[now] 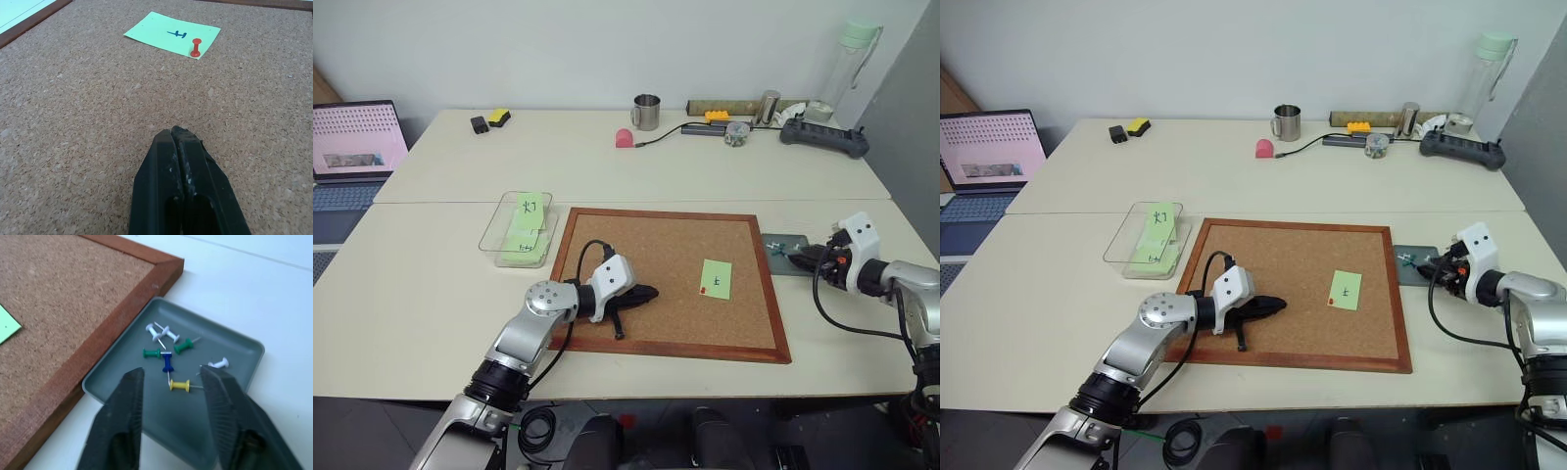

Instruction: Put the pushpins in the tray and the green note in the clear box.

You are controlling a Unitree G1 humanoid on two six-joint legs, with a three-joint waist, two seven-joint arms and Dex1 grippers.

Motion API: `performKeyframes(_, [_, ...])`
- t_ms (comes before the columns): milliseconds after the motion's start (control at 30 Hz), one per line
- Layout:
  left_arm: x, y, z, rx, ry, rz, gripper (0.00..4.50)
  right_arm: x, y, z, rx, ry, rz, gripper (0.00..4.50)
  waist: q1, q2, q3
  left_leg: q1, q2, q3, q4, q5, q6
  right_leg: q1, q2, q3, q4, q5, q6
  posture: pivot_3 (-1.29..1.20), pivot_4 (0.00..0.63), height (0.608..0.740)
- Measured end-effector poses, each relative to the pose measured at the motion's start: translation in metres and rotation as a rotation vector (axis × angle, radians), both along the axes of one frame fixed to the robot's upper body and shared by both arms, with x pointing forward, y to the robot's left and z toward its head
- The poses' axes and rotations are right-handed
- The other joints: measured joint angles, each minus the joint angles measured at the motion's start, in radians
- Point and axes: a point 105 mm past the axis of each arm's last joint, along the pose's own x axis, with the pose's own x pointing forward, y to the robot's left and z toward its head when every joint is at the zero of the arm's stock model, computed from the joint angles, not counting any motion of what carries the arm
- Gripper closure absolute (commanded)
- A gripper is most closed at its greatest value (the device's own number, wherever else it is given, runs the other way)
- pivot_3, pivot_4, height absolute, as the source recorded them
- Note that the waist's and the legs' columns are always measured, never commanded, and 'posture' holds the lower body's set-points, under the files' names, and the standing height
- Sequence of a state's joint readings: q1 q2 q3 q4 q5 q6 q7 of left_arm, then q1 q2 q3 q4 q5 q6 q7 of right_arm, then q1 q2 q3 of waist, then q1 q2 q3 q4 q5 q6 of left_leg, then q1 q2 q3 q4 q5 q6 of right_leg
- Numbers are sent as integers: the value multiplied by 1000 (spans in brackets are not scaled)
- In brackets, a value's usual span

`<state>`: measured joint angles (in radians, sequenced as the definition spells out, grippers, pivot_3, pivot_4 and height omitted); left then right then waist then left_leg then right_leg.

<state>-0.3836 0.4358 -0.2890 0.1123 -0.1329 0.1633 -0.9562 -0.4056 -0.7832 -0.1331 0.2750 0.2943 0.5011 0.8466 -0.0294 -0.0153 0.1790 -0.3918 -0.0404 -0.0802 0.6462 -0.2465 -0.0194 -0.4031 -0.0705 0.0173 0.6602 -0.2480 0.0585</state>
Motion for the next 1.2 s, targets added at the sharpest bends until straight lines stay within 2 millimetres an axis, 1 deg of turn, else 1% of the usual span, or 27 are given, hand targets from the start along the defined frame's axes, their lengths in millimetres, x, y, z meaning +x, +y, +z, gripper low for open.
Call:
performKeyframes(67, [0,0,0,0,0,0,4500,-3,5,6,-18,-22,46,1456,0,0,0,0,0,0,0,0,0,0,0,0,0,0,0,0,150,740])
performKeyframes(133, [0,0,0,0,0,1,4500,-12,19,14,-64,-44,157,1027,0,0,0,0,0,-1,0,0,0,0,0,0,0,0,0,0,150,740])
performKeyframes(200, [0,1,-1,2,2,1,4500,-22,41,19,-92,-55,284,1027,-2,0,0,0,1,-1,0,0,0,0,0,0,0,0,0,0,150,740])
performKeyframes(267, [0,1,-1,2,2,2,4500,-33,71,19,-112,-62,424,1027,-2,0,0,0,1,-2,0,0,0,0,0,0,0,0,0,0,150,740])
performKeyframes(300, [0,1,0,2,1,3,4500,-37,82,18,-112,-65,468,1027,-2,0,0,0,1,-2,0,0,0,0,0,0,0,0,0,0,150,740])
performKeyframes(400, [0,0,0,2,0,2,4500,-44,106,15,-102,-76,552,1027,0,0,0,0,0,-3,0,0,0,0,0,0,-1,0,0,0,150,740])
performKeyframes(433, [0,0,0,2,0,1,4500,-45,113,11,-92,-71,573,1027,0,0,-1,0,0,-3,0,0,0,0,0,-1,-1,0,0,0,150,740])
performKeyframes(633, [0,1,0,2,0,2,4500,-50,143,-12,-45,-34,647,1027,0,0,-1,0,0,-4,0,0,0,0,0,0,0,0,0,0,150,740])
performKeyframes(800, [0,1,0,2,0,3,4500,-43,148,-22,-23,-24,627,1027,0,0,-1,0,0,-4,0,0,0,0,0,0,0,0,0,0,150,740])
performKeyframes(900, [0,1,0,1,-1,3,4500,-41,151,-26,-3,-24,623,1482,0,0,-1,1,0,-4,0,0,0,0,0,0,0,0,0,0,150,740])
performKeyframes(1033, [0,1,0,1,0,4,4500,-40,150,-28,3,-16,616,2454,0,0,-1,1,0,-4,0,0,0,0,0,0,0,0,0,0,150,740])
performKeyframes(1067, [0,1,0,1,0,5,4500,-40,150,-29,6,-15,615,2596,0,0,-1,1,0,-4,0,0,0,0,0,0,0,0,0,0,150,740])
performKeyframes(1200, [0,1,-1,1,0,5,4500,-39,151,-31,20,-11,612,3455,-1,0,-1,1,0,-4,0,0,0,0,0,0,0,0,0,0,150,740])
